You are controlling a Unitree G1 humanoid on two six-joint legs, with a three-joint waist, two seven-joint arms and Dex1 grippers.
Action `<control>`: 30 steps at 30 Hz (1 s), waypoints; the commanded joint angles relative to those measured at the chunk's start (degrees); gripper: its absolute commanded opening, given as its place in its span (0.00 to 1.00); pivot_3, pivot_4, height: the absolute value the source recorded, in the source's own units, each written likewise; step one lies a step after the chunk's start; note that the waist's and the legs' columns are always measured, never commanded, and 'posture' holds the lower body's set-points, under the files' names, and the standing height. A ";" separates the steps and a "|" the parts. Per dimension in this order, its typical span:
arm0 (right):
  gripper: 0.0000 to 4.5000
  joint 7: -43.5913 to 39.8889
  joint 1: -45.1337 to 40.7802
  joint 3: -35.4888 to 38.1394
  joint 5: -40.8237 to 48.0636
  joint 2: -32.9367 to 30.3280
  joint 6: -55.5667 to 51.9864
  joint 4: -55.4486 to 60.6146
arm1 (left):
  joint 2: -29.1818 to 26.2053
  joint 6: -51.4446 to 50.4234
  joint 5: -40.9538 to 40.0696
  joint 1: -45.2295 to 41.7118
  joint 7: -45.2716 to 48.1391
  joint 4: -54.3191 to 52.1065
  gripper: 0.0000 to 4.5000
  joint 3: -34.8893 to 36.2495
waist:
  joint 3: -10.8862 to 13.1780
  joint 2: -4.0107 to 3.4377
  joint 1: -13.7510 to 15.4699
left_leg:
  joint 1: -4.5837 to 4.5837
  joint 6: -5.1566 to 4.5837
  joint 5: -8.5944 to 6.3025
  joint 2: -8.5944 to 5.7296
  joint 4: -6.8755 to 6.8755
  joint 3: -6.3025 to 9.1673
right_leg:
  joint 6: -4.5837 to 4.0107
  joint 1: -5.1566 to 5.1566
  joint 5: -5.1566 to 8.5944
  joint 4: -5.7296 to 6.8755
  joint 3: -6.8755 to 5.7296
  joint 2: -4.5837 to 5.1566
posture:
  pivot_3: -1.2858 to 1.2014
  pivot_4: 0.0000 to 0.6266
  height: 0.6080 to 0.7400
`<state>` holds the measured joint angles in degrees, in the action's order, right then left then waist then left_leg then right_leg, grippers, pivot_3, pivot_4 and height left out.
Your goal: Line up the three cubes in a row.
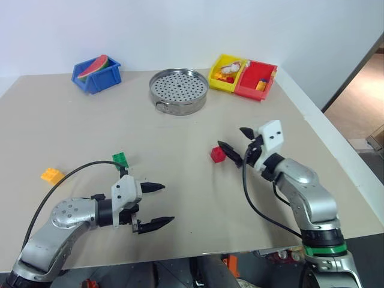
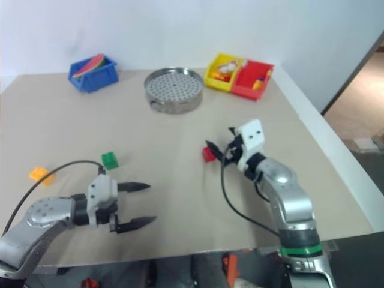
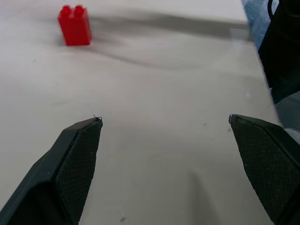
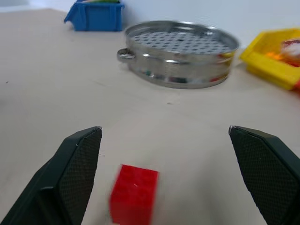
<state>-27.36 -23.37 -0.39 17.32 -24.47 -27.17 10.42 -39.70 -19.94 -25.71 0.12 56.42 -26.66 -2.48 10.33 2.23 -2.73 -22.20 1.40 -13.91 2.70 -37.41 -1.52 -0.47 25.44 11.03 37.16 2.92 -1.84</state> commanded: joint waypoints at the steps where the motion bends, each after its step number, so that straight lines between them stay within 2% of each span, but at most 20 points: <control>1: 1.00 0.47 -2.05 -0.72 -0.59 1.16 -0.42 0.98 | -0.44 2.31 0.87 -0.73 0.91 1.01 1.00 0.16 | 0.00 0.00 0.01 | 0.00 -0.01 -0.01 0.00 0.00 0.00 | -0.01 -0.01 0.01 0.00 0.00 0.01 | 0.52 0.24 1.00; 6: 1.00 0.78 -1.55 -1.81 -0.86 2.50 -2.46 2.29 | 0.01 2.77 1.56 -0.31 -0.03 0.42 1.00 0.18 | 0.00 0.00 0.03 | -0.01 -0.02 -0.01 -0.03 -0.02 -0.05 | 0.03 -0.01 -0.01 0.00 0.04 0.08 | 0.52 0.24 1.00; 24: 1.00 3.32 0.22 -1.70 -4.25 6.46 -0.03 -8.38 | 0.25 3.51 3.48 0.14 -1.11 -1.68 1.00 -0.77 | -0.01 0.01 -0.02 | 0.03 -0.02 -0.01 0.00 -0.03 -0.05 | 0.04 -0.01 -0.02 0.02 0.04 0.03 | 0.52 0.24 1.00; 27: 0.84 3.58 0.75 -1.33 -3.87 7.21 0.00 -9.02 | 0.32 3.27 3.59 -0.62 -1.16 -1.43 1.00 -0.86 | 0.00 0.00 -0.01 | 0.02 -0.02 -0.01 0.00 -0.03 -0.05 | 0.04 -0.01 -0.03 0.02 0.05 0.03 | 0.52 0.24 1.00; 29: 0.69 4.02 1.01 -1.14 -3.86 7.54 0.10 -8.82 | 0.33 3.03 3.50 -1.08 -1.33 -1.48 1.00 -0.84 | 0.00 0.01 0.00 | 0.02 -0.02 -0.01 0.00 -0.03 -0.05 | 0.05 -0.01 -0.03 0.02 0.05 0.04 | 0.52 0.24 1.00; 30: 0.58 4.36 1.10 -1.14 -4.05 7.61 0.10 -8.65 | 0.30 3.00 3.44 -1.04 -1.39 -1.57 1.00 -0.82 | -0.01 0.01 0.00 | 0.02 -0.02 -0.01 0.00 -0.03 -0.05 | 0.05 -0.01 -0.03 0.02 0.05 0.04 | 0.52 0.24 1.00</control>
<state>-23.46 -22.35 -3.28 13.15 -17.03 -27.99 0.43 -39.12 -17.49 -22.36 -0.48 55.27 -26.51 -3.58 10.33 2.23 -2.73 -22.18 1.38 -13.92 2.70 -37.44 -1.57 -0.42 25.43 11.00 37.18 2.98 -1.80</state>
